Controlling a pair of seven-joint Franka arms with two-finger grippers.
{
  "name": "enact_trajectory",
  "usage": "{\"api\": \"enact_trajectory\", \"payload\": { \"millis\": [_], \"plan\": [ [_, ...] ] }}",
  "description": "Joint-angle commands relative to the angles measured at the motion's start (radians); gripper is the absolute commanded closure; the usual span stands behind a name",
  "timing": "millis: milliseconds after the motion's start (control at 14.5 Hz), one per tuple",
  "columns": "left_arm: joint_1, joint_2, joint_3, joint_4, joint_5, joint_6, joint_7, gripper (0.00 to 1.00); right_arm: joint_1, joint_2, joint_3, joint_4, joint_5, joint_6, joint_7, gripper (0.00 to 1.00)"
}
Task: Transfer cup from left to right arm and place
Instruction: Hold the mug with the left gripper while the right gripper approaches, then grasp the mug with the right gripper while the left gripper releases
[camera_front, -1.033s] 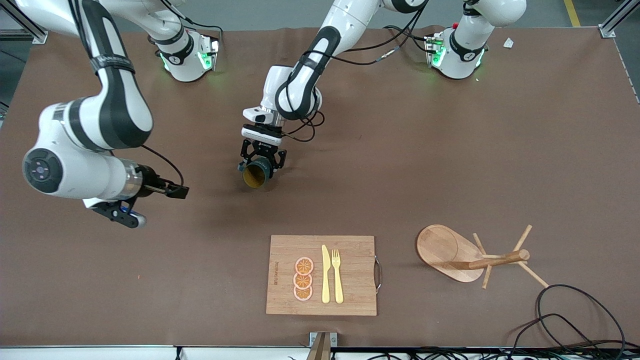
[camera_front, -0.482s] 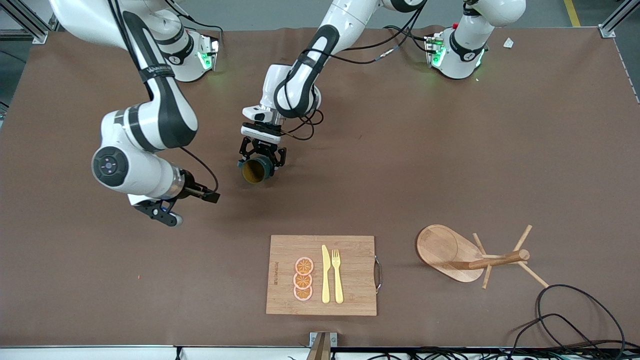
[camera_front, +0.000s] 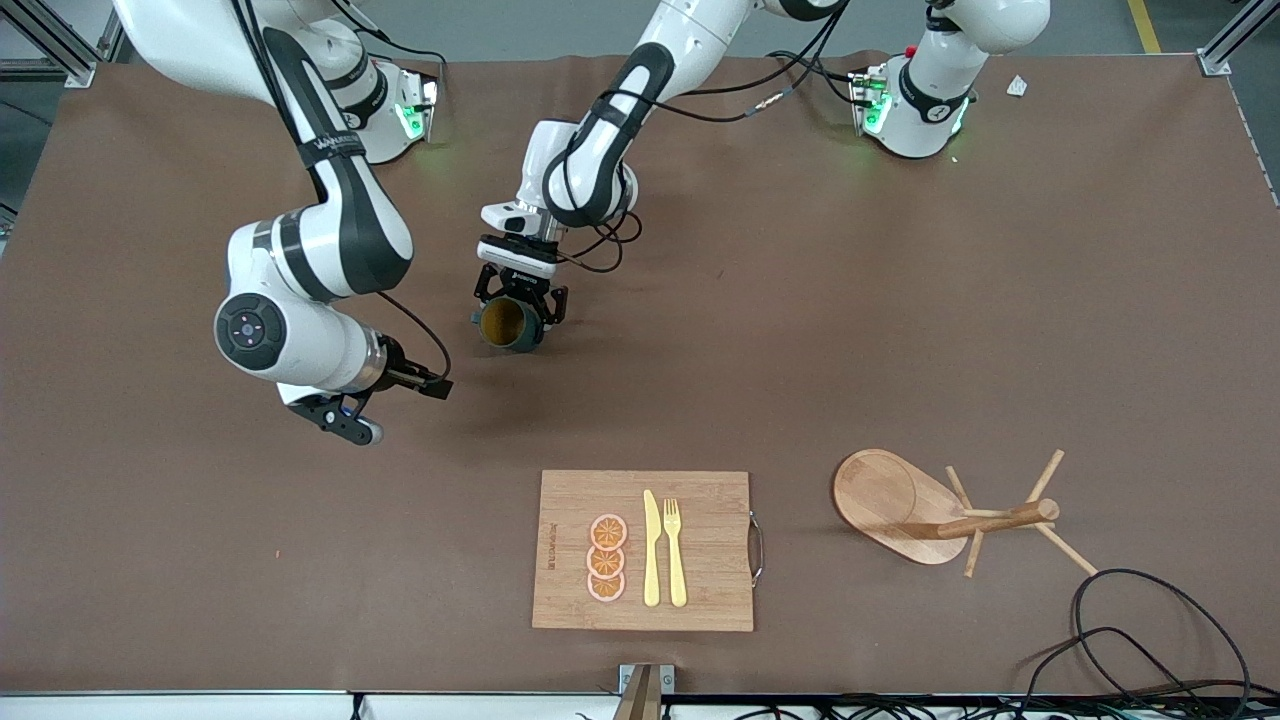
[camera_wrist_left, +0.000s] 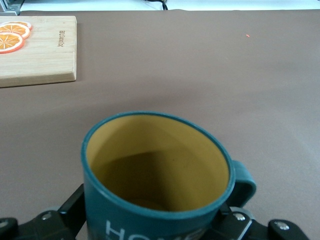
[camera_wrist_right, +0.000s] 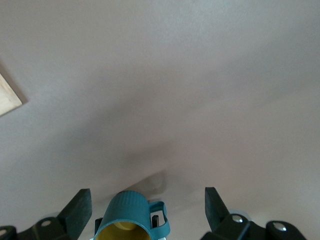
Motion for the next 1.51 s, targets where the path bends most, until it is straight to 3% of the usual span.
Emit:
{"api": "enact_trajectory", "payload": {
  "millis": [0,275,689,964,1239,1446],
  "plan": [
    [-0.045,-0.030,0.013,-0.019,0.008,-0.078,-0.028,0.00,0.024,-0.026,-0.004,-0.051,0.013,0.011,0.011,0.00],
    [-0.071,-0.074,-0.006,-0.060,0.005,-0.160,-0.031,0.00,0.031,-0.055,0.000,-0.108,0.014,0.017,0.000,0.00],
    [-0.072,-0.197,-0.149,-0.077,-0.018,-0.471,-0.071,0.00,0.071,-0.063,0.002,-0.131,0.014,0.040,0.000,0.00],
    [-0.071,-0.298,-0.192,-0.126,-0.018,-0.606,-0.099,0.00,0.113,-0.063,0.002,-0.189,0.013,0.134,-0.010,0.00],
    [-0.071,-0.401,-0.232,-0.180,-0.029,-0.752,-0.104,0.00,0.131,-0.064,0.002,-0.188,0.013,0.128,-0.248,0.00],
    [-0.071,-0.461,-0.247,-0.246,-0.031,-0.807,-0.108,0.01,0.154,-0.075,0.002,-0.196,0.013,0.122,-0.320,0.00]
  ]
}}
